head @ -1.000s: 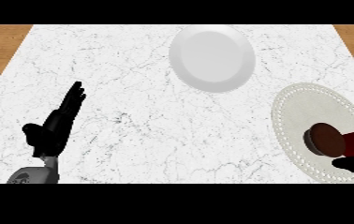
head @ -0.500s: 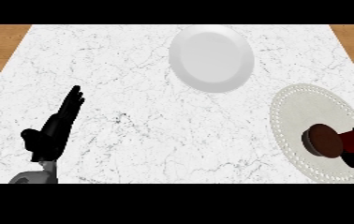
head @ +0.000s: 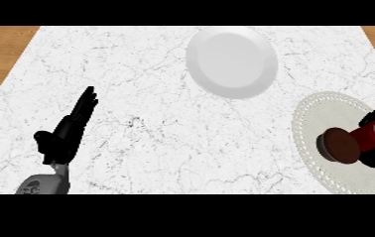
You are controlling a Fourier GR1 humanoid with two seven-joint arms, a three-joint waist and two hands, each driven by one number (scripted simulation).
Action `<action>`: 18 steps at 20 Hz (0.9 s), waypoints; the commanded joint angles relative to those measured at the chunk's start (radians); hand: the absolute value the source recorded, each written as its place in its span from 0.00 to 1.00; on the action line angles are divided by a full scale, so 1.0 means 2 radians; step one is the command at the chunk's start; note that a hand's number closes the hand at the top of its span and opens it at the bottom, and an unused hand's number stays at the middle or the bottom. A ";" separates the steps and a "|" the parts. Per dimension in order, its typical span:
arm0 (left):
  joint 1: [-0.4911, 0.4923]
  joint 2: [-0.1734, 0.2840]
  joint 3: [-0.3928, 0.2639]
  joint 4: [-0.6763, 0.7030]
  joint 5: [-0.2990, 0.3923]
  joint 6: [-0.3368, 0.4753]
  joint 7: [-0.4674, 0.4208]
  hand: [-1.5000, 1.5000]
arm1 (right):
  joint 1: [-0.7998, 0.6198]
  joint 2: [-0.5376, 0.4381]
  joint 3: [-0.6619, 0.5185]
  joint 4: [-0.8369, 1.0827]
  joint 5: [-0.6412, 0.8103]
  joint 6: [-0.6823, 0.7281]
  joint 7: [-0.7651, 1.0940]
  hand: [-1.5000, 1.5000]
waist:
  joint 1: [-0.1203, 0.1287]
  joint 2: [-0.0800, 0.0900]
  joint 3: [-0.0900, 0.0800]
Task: Pick the can from the placemat and place it in the plate
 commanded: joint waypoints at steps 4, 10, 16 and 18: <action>-0.002 -0.007 -0.005 -0.003 -0.009 0.007 0.005 0.50 | -0.107 -0.029 0.017 0.148 0.038 -0.058 -0.193 1.00 | 0.005 0.002 0.003; 0.003 0.015 0.027 0.002 0.004 -0.011 0.009 0.50 | -0.114 -0.042 -0.003 0.099 0.013 -0.035 -0.238 1.00 | -0.018 -0.004 0.001; 0.023 -0.007 0.026 0.010 -0.004 -0.001 -0.014 0.50 | -0.123 -0.030 -0.016 0.002 -0.005 -0.029 -0.203 1.00 | -0.021 -0.005 0.001; -0.002 0.001 0.029 0.027 -0.007 -0.008 -0.018 0.50 | -0.161 -0.037 -0.039 0.026 -0.019 -0.044 -0.225 1.00 | -0.020 -0.004 0.001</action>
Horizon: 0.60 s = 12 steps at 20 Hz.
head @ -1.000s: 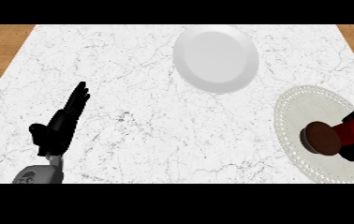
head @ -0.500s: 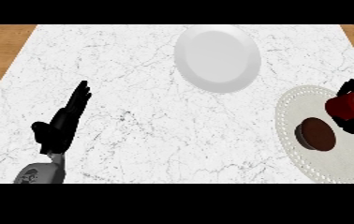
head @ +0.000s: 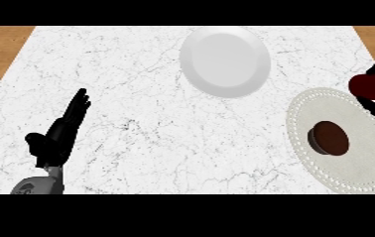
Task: Pick the can from the placemat and place it in the plate
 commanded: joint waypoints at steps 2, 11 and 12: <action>0.003 -0.004 0.000 -0.010 0.002 -0.006 0.009 0.50 | -0.019 0.012 -0.024 -0.058 -0.012 -0.026 0.018 1.00 | -0.001 -0.001 0.000; 0.009 -0.010 0.010 -0.016 -0.012 -0.005 0.005 0.50 | -0.093 0.042 -0.002 -0.086 -0.019 0.025 0.083 1.00 | 0.003 0.000 0.000; -0.003 -0.018 -0.002 -0.024 -0.020 0.004 0.026 0.50 | -0.097 0.058 0.025 -0.092 0.009 0.007 0.088 1.00 | 0.003 0.000 0.000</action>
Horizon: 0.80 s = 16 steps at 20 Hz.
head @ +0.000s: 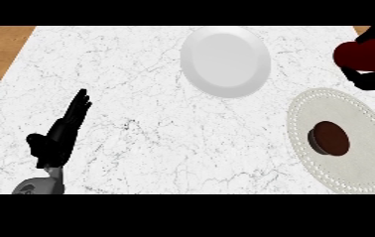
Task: Pick the can from the placemat and place it in the plate
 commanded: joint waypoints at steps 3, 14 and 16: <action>0.007 0.001 0.004 -0.017 -0.006 -0.006 0.009 0.50 | -0.072 0.039 0.032 0.067 0.030 -0.012 0.007 1.00 | 0.004 0.001 0.000; -0.013 -0.002 0.014 0.019 -0.006 -0.020 -0.010 0.50 | -0.204 0.142 0.083 0.199 0.068 -0.033 0.037 1.00 | 0.006 0.003 0.000; 0.011 -0.018 -0.004 -0.043 -0.018 0.004 0.022 0.50 | -0.185 0.171 0.091 0.217 0.084 -0.075 0.028 1.00 | 0.007 0.002 0.000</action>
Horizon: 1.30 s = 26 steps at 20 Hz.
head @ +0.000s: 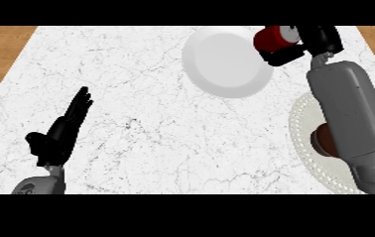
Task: Pick the can from the placemat and place it in the plate
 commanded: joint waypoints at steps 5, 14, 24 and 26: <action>-0.021 0.007 0.010 0.030 0.000 -0.014 -0.006 0.50 | -0.085 0.086 0.012 0.156 0.043 -0.084 0.002 1.00 | 0.005 0.003 0.000; -0.022 -0.011 0.002 0.021 -0.006 -0.008 -0.011 0.50 | -0.137 0.107 -0.062 0.284 0.013 -0.167 0.027 0.00 | 0.007 0.004 0.000; -0.032 -0.017 -0.007 0.003 -0.025 0.014 0.022 0.50 | -0.139 0.094 -0.183 0.286 -0.114 -0.195 -0.072 0.00 | 0.008 0.006 0.001; 0.000 0.000 0.009 0.005 -0.008 -0.012 -0.007 0.50 | -0.124 0.079 -0.208 0.282 -0.144 -0.177 -0.096 0.00 | 0.007 0.004 0.001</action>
